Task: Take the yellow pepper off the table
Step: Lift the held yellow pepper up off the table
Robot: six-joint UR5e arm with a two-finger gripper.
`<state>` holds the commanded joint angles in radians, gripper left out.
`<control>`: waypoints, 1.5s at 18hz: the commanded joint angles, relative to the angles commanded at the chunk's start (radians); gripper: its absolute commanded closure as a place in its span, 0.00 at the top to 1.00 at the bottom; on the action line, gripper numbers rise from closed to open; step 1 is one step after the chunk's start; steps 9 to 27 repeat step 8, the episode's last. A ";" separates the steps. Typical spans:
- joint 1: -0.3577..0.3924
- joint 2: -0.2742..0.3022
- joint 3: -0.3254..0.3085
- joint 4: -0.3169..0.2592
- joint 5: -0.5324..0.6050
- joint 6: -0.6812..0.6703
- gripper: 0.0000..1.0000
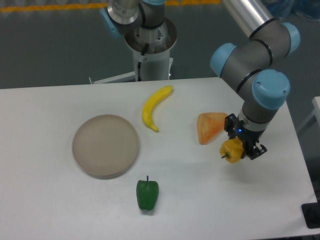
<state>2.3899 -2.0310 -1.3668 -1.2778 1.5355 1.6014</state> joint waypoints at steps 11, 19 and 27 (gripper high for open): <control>0.008 -0.006 0.002 0.005 0.002 0.002 0.30; 0.008 -0.006 0.002 0.005 0.002 0.002 0.30; 0.008 -0.006 0.002 0.005 0.002 0.002 0.30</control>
